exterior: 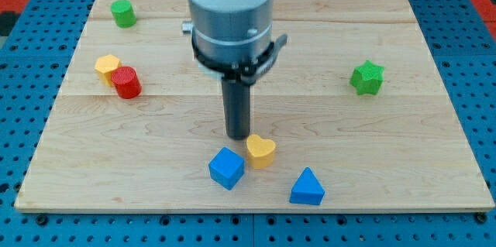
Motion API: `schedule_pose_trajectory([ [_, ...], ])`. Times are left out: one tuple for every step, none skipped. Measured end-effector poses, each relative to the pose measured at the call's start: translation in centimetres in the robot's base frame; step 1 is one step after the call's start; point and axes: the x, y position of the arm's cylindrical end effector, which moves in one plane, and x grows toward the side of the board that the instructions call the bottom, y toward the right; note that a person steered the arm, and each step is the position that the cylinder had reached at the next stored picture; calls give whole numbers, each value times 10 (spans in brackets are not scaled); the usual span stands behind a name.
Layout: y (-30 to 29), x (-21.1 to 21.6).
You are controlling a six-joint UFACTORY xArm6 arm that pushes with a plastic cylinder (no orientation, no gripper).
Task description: Push the yellow hexagon into the red circle
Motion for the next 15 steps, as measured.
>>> schedule_pose_trajectory([
  [32,4],
  [32,16],
  [18,-35],
  [-18,-106],
  [-102,-131],
  [-171,-113],
  [-200,-120],
  [-201,-115],
  [-230,-126],
  [-265,-95],
  [-240,-84],
  [-228,-93],
  [-230,-111],
  [-224,-112],
  [-219,-112],
])
